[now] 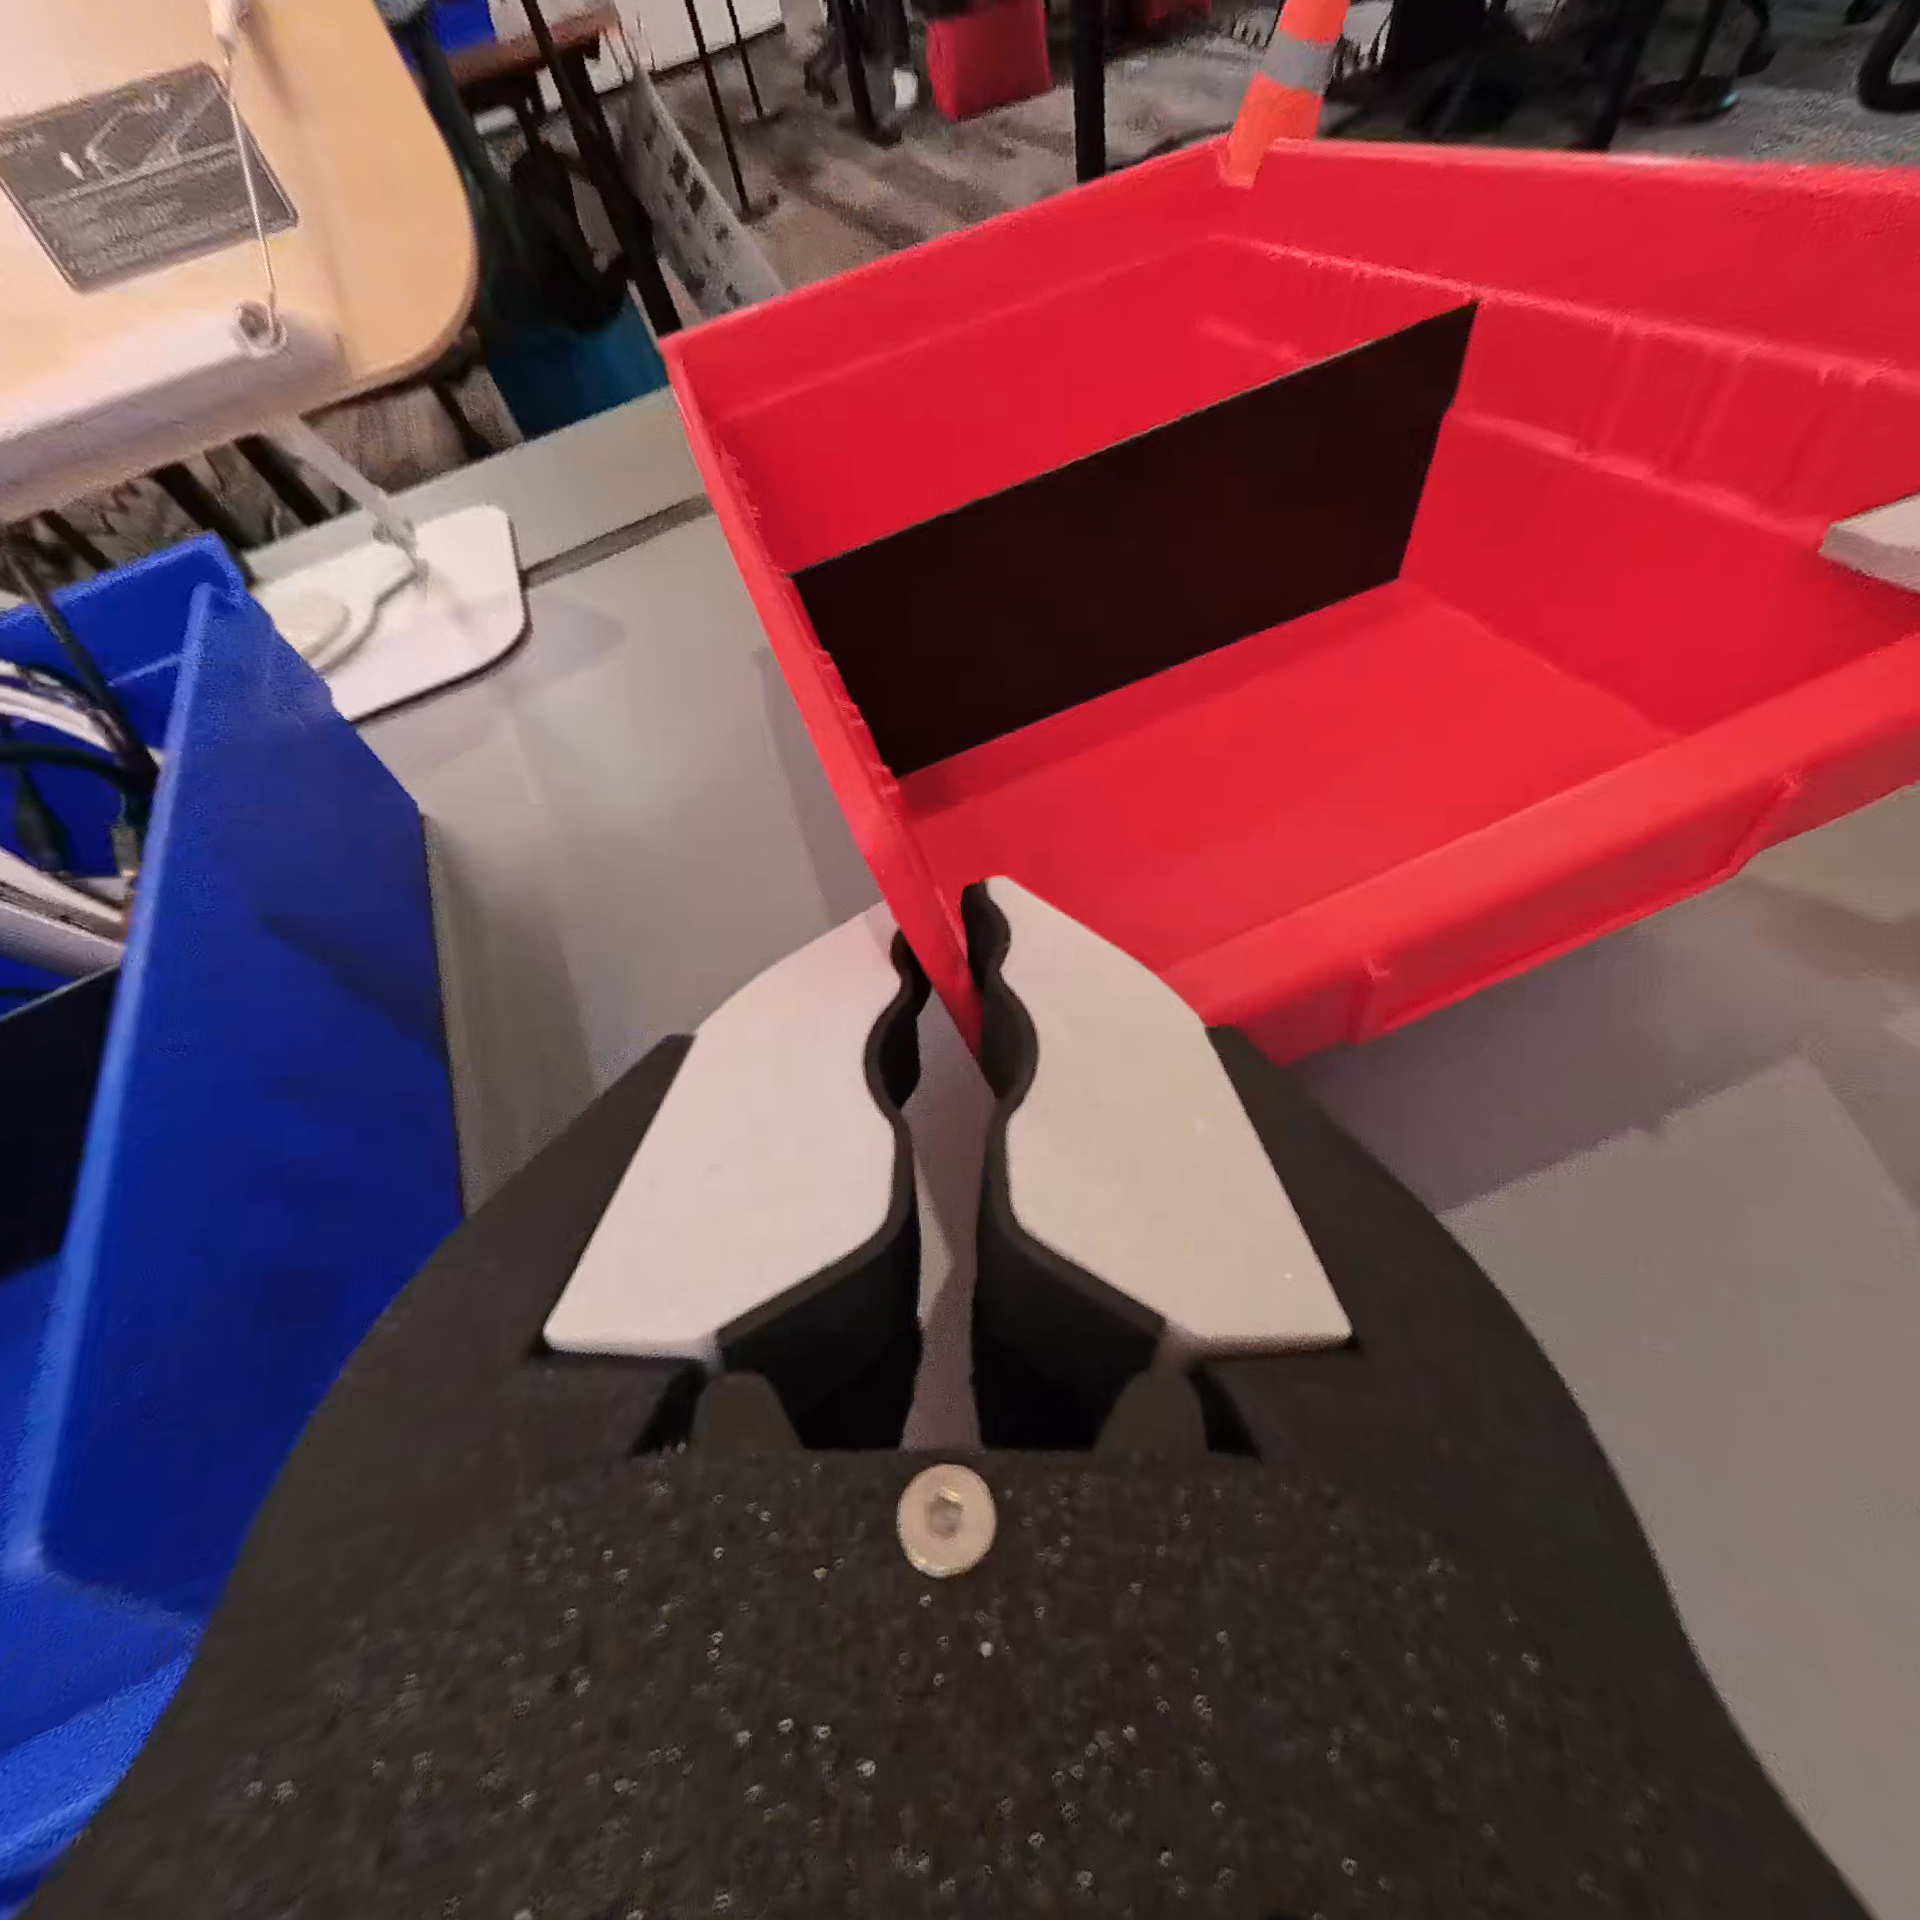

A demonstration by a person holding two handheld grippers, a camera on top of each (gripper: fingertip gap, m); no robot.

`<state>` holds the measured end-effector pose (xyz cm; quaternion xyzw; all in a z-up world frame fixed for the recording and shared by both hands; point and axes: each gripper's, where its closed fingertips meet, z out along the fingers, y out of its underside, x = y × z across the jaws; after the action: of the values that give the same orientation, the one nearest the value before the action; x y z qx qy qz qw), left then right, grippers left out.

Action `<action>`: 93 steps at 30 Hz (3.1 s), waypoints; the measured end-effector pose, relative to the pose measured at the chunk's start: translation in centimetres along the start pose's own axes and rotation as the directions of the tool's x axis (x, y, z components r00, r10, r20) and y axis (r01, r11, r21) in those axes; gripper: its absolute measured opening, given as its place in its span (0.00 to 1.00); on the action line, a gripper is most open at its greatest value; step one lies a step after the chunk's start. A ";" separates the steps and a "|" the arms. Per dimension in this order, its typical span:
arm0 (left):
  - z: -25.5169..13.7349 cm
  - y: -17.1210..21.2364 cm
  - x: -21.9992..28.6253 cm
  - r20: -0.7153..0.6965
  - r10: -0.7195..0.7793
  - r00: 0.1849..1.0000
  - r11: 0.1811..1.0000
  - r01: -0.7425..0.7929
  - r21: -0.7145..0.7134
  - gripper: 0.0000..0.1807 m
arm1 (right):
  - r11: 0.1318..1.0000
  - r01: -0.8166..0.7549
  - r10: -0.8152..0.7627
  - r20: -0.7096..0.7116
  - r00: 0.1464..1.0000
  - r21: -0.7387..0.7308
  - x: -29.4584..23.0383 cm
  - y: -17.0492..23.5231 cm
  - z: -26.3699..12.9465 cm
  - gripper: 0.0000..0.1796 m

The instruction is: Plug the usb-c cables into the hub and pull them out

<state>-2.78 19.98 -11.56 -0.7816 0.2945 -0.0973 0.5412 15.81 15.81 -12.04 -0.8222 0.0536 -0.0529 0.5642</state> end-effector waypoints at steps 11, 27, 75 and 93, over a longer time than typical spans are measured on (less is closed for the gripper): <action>-4.2 0.8 0.0 -0.151 -0.023 0.988 1.000 0.020 -0.024 0.11 | 0.996 0.007 -0.011 -0.044 0.999 -0.091 -1.2 1.8 2.6 0.02; -12.2 13.8 -28.7 0.136 -0.349 0.927 0.924 0.365 -0.117 0.32 | 0.989 -0.025 -0.032 0.384 0.923 0.142 -25.0 -7.3 -7.3 0.31; -23.0 15.3 -45.4 0.206 -0.565 0.799 0.822 0.522 0.228 0.16 | 0.984 0.003 -0.104 0.557 0.824 0.180 -30.7 -2.4 -6.2 0.28; -21.1 17.0 -31.6 0.027 -0.440 0.897 0.898 0.440 0.024 0.13 | 0.995 -0.096 0.092 0.239 0.967 0.005 -12.2 1.6 -4.7 0.22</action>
<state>-44.31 17.17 -13.33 -0.8247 0.1008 -0.2072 0.5166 2.97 12.71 -12.21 -0.8143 0.0241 0.0725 0.5754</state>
